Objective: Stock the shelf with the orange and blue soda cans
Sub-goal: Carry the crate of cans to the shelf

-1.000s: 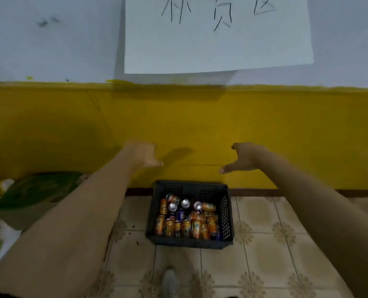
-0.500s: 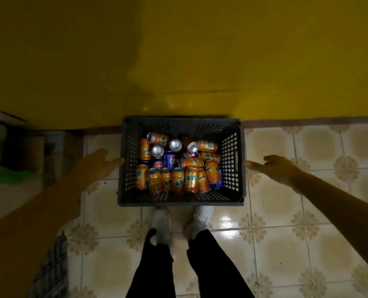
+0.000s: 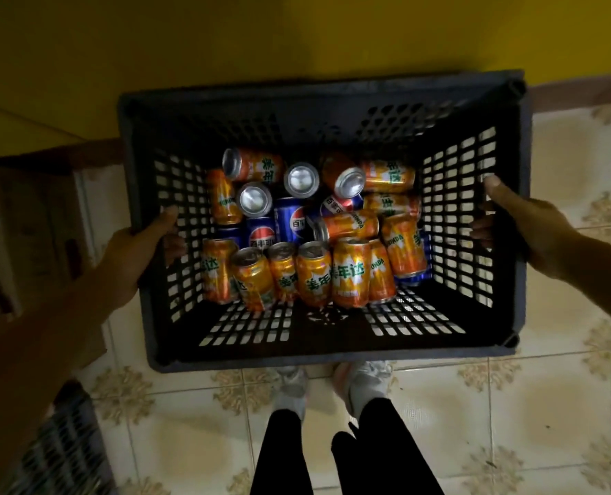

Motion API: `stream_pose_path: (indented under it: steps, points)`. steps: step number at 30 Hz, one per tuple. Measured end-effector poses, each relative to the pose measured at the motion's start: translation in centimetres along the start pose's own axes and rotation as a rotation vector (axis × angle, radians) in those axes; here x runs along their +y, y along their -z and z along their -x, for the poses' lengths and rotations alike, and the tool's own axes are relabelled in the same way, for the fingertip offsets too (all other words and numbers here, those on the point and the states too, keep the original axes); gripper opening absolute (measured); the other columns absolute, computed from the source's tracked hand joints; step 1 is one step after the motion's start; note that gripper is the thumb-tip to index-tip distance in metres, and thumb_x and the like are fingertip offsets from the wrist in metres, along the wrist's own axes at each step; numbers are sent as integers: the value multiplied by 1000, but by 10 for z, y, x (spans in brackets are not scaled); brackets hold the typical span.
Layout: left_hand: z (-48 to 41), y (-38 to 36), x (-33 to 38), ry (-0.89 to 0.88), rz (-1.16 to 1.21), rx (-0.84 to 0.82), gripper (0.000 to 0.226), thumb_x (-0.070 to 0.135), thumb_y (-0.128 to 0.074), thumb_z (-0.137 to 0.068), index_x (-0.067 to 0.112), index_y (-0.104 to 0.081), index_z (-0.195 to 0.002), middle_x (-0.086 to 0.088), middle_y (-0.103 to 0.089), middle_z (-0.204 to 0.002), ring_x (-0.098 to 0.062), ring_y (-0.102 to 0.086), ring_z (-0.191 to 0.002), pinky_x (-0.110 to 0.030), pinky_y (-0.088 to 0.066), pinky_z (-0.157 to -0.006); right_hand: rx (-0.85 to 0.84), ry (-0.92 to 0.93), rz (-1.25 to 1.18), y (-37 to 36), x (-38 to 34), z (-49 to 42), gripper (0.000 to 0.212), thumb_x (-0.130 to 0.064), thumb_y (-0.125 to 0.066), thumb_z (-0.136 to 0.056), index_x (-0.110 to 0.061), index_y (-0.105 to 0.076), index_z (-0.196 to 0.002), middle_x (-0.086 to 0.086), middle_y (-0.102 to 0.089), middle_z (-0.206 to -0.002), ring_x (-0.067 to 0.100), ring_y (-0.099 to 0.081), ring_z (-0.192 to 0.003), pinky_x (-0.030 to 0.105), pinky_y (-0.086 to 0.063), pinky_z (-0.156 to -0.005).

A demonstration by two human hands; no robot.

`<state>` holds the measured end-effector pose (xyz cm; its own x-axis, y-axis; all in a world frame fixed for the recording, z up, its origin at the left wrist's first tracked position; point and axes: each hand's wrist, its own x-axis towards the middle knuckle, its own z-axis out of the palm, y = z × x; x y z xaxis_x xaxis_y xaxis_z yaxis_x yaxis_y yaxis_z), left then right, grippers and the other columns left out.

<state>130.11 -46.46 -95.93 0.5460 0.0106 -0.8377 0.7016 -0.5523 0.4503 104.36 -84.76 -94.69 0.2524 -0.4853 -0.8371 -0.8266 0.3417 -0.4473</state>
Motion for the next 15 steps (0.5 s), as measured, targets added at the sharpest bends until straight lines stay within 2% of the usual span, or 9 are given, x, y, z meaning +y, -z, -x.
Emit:
stream_pose_path:
  steps: [2,5,7,11,15]
  points:
    - [-2,0,0,-24,7,-9,46,50,-72,-61,18,-64,-92,-2,-68,-92,-17,-65,-85,-30,-51,-78,15,11,-9,-3,0,0,114,-83,-74,-21,-10,-62,-108,6,-71,-90,19,-70,-77,29,-56,-69]
    - [-2,6,-1,-31,-6,-98,54,44,-74,-57,19,-63,-104,-3,-68,-103,-19,-65,-96,-34,-50,-87,-4,19,-40,-2,2,3,124,-79,-78,-23,-11,-55,-124,8,-70,-103,25,-69,-92,37,-54,-80]
    - [-1,12,1,-18,-37,-165,54,37,-73,-61,18,-62,-110,-3,-67,-109,-20,-64,-103,-34,-49,-86,-27,14,-39,0,-2,7,126,-78,-79,-23,-12,-52,-128,8,-68,-110,27,-67,-98,43,-52,-89]
    - [2,11,6,0,-101,-167,64,33,-77,-61,10,-60,-118,-5,-68,-107,-23,-64,-100,-42,-49,-92,-39,13,-11,-1,-5,12,125,-77,-78,-14,-14,-51,-118,7,-65,-109,26,-64,-100,40,-51,-87]
    - [5,10,4,24,-117,-125,80,40,-84,-50,12,-59,-121,-9,-67,-112,-26,-64,-100,-44,-50,-90,-54,23,-37,-2,-3,17,107,-71,-80,-21,-13,-54,-108,11,-64,-109,31,-61,-104,45,-48,-95]
